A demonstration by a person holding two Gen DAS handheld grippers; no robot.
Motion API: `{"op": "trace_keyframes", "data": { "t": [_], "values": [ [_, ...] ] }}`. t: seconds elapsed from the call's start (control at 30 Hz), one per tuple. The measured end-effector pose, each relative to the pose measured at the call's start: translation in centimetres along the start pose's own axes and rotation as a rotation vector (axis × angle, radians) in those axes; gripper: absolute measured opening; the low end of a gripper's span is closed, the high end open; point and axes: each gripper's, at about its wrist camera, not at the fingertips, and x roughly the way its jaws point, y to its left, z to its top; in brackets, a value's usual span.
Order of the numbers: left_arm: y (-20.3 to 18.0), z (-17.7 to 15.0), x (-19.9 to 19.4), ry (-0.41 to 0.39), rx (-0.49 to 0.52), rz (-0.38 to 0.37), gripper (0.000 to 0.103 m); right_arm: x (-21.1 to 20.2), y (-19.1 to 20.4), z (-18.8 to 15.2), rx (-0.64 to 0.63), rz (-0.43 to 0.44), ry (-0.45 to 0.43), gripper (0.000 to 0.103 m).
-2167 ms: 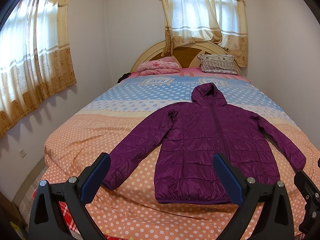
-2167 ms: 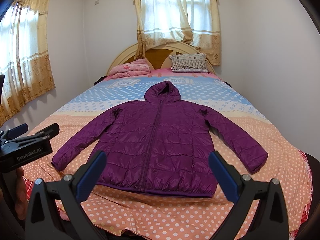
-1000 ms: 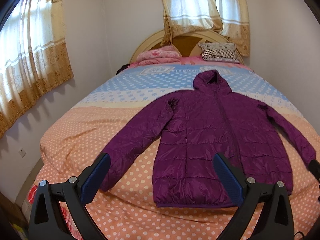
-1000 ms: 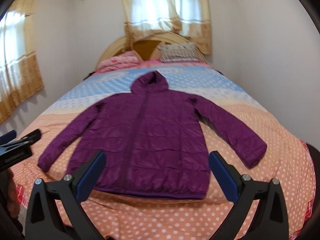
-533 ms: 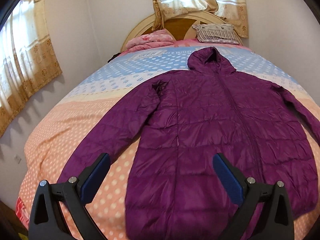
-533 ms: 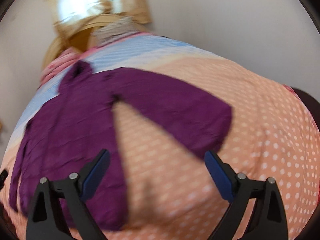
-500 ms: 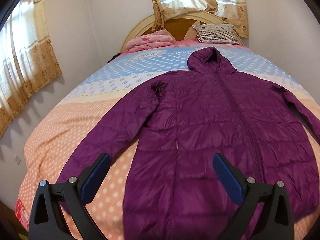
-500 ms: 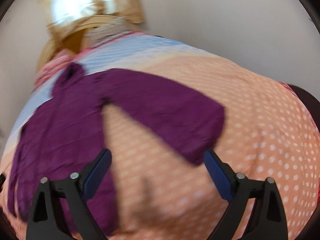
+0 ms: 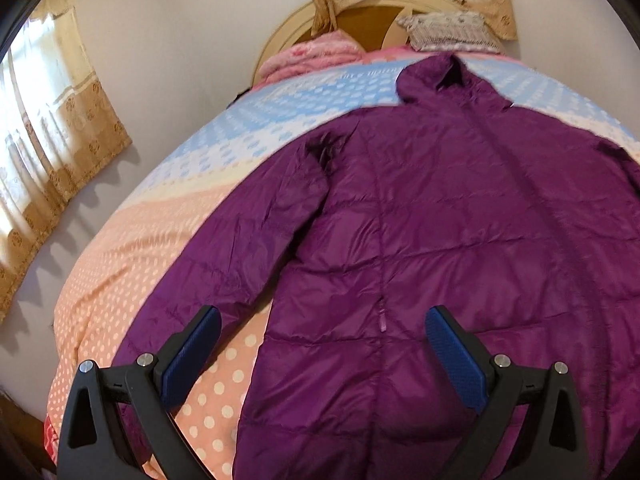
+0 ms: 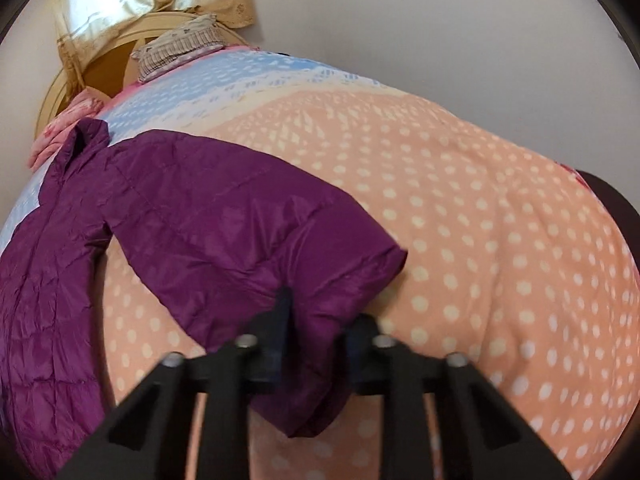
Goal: Fold large clothes
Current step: 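Grasp the jacket sleeve cuff with the right gripper and fold it across the body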
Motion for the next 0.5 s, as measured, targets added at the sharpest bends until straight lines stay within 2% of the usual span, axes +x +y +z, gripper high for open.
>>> {"op": "trace_keyframes", "data": {
  "t": [0.1, 0.2, 0.37, 0.5],
  "values": [
    [0.5, -0.7, 0.9, 0.041, -0.019, -0.014, 0.102, -0.3, -1.2, 1.2, 0.015, -0.042, -0.031, 0.015],
    [0.6, -0.8, 0.7, 0.042, -0.014, -0.027, 0.102, -0.8, -1.0, 2.6, 0.013, -0.061, -0.061, 0.013],
    [1.6, 0.7, -0.3, -0.009, -0.031, -0.029, 0.102, -3.4, 3.1, 4.8, -0.078, -0.050, -0.170, 0.013],
    [3.1, 2.6, 0.2, -0.039, -0.049, 0.007, 0.102, -5.3, 8.3, 6.0, -0.180, -0.008, -0.244, 0.013]
  ]
}}
